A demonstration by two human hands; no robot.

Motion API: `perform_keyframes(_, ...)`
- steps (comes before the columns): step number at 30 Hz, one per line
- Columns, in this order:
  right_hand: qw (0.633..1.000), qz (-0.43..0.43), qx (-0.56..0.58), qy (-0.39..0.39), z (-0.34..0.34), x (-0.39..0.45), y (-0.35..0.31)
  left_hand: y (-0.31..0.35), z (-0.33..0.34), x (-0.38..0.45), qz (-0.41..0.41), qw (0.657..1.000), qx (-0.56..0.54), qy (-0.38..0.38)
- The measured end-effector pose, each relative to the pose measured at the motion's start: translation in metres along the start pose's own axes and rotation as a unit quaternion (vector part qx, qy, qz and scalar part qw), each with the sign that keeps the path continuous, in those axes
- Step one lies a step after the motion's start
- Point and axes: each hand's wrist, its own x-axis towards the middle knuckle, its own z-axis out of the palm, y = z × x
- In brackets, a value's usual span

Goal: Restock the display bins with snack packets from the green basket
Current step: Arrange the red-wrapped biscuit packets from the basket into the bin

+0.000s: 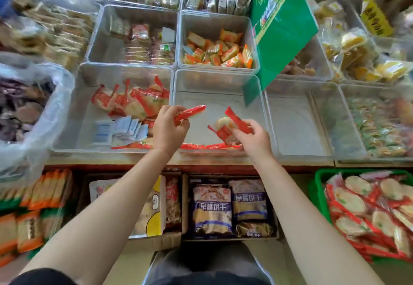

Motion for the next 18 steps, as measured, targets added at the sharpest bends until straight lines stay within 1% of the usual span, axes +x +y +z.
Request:
perform_keyframes(2, 0.996, -0.030, -0.086, -0.011, 0.007, 0.018, 0.003, -0.012, 0.011, 0.017, 0.044, 0.997, 0.064, 0.003)
perform_keyframes(4, 0.982, -0.050, -0.178, -0.030, 0.017, 0.034, 0.009, -0.025, 0.020, 0.028, 0.069, 0.989, 0.130, 0.003)
perform_keyframes(6, 0.967, -0.060, -0.241, -0.057, 0.030, 0.046, 0.012, -0.035, 0.026, 0.032, 0.091, 0.981, 0.170, -0.009)
perform_keyframes(8, 0.959, -0.059, -0.261, -0.095, 0.045, 0.053, 0.011, -0.045, 0.032, 0.032, 0.111, 0.976, 0.186, -0.036)
perform_keyframes(11, 0.942, -0.062, -0.287, -0.162, 0.072, 0.061, 0.008, -0.050, 0.036, 0.035, 0.110, 0.972, 0.196, -0.069)
perform_keyframes(12, 0.938, -0.056, -0.291, -0.181, 0.079, 0.064, 0.008, -0.049, 0.036, 0.036, 0.108, 0.971, 0.199, -0.073)
perform_keyframes(15, 0.930, -0.001, -0.290, -0.226, 0.094, 0.068, 0.009, -0.048, 0.036, 0.037, 0.115, 0.970, 0.202, -0.072)
perform_keyframes(18, 0.903, 0.009, -0.315, -0.293, 0.097, 0.071, 0.005, -0.046, 0.036, 0.038, 0.119, 0.966, 0.213, -0.082)
